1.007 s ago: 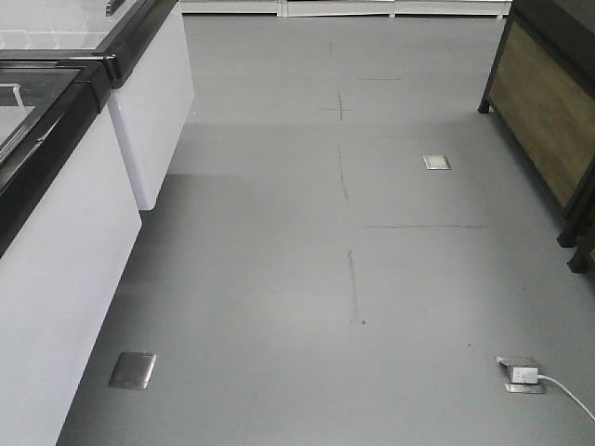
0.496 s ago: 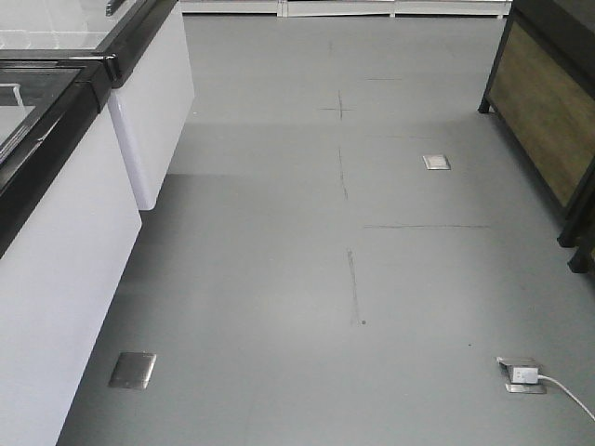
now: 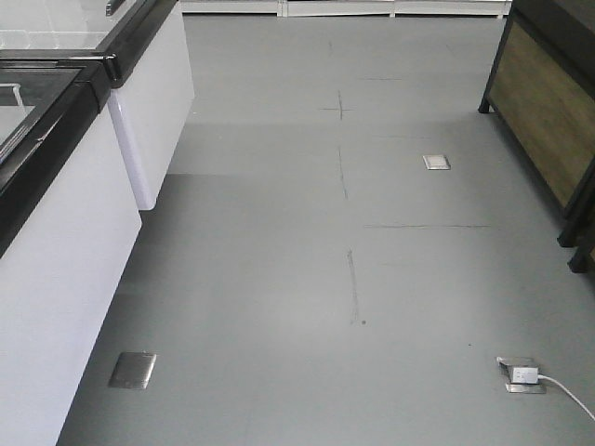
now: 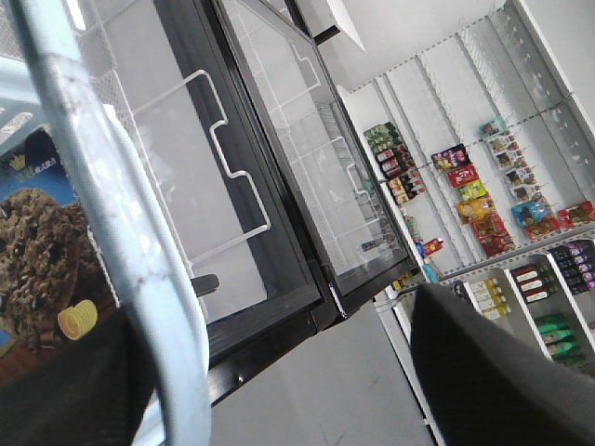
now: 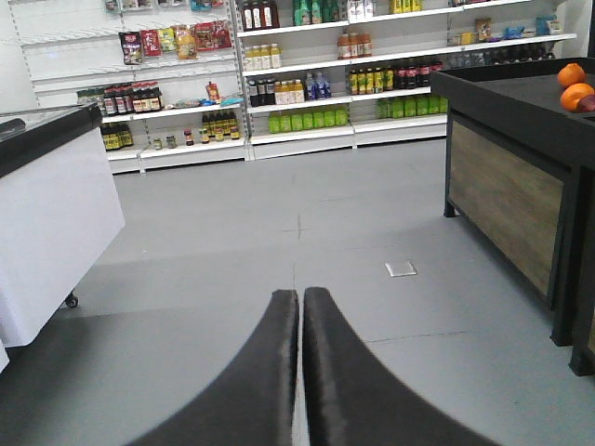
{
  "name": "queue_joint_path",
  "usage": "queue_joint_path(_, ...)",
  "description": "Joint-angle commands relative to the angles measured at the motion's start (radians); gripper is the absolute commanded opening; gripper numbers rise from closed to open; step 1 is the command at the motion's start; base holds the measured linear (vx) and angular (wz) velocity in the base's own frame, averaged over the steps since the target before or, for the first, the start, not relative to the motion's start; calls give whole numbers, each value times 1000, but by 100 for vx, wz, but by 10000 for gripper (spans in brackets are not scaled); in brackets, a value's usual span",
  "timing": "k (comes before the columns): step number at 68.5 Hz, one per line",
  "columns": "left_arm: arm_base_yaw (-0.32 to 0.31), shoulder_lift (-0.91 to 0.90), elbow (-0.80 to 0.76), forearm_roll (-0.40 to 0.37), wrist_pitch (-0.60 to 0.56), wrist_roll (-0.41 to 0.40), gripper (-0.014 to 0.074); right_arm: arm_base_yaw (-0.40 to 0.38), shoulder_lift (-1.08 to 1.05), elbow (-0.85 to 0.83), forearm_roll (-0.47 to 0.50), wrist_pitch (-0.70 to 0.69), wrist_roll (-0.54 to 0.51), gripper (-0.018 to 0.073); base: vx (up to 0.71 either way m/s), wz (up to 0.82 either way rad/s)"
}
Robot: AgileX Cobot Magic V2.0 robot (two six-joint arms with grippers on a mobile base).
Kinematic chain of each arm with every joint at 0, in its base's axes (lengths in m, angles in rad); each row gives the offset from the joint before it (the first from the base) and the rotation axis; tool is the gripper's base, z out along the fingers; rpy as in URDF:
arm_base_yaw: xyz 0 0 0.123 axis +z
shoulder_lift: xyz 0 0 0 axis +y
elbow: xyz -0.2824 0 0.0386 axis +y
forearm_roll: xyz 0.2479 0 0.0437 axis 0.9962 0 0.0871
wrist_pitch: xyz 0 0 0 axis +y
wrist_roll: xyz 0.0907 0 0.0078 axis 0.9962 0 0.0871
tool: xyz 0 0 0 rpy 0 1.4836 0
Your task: Left arm holds basket, right arm returns cookies
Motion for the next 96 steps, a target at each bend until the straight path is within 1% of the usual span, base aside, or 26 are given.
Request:
queue_joint_path(1, 2, -7, -43, -5, -59, -3, 524, -4, -11, 2, -5, -73, -8, -8, 0, 0)
queue_joint_path(10, 2, 18, -43, -5, -67, -3, 522, -4, -11, 2, -5, -73, -8, -8, 0, 0)
queue_joint_path(17, 0, 42, -43, -5, -67, -3, 501, -4, -11, 2, -5, -73, -8, -8, 0, 0)
queue_joint_path(29, 0, 71, -44, -5, -67, 6, 395, -4, -11, 2, -5, -73, -8, -8, 0, 0)
queue_joint_path(40, 0, 101, -44, -5, -67, 23, 319, -4, -11, 2, -5, -73, -8, -8, 0, 0)
queue_joint_path(47, 0, 113, -44, -5, -77, 23, 252, -4, -11, 2, -5, -73, -8, -8, 0, 0)
queue_joint_path(62, 0, 132, -44, -5, -92, 23, 36, -4, -11, 2, -5, -73, -8, -8, 0, 0)
queue_joint_path(66, 0, 136, -44, -7, -92, 21, -9, -4, -11, 2, -5, -73, -8, -8, 0, 0)
queue_joint_path(69, 0, 137, -44, -17, -92, 20, -8, -4, -11, 2, -5, -73, -8, -8, 0, 0)
queue_joint_path(81, 0, 137, -44, -112, -105, 21, -8, -4, -11, 2, -5, -73, -8, -8, 0, 0)
queue_joint_path(96, 0, 128, -44, -120, -112, 21, -8, -4, -11, 2, -5, -73, -8, -8, 0, 0)
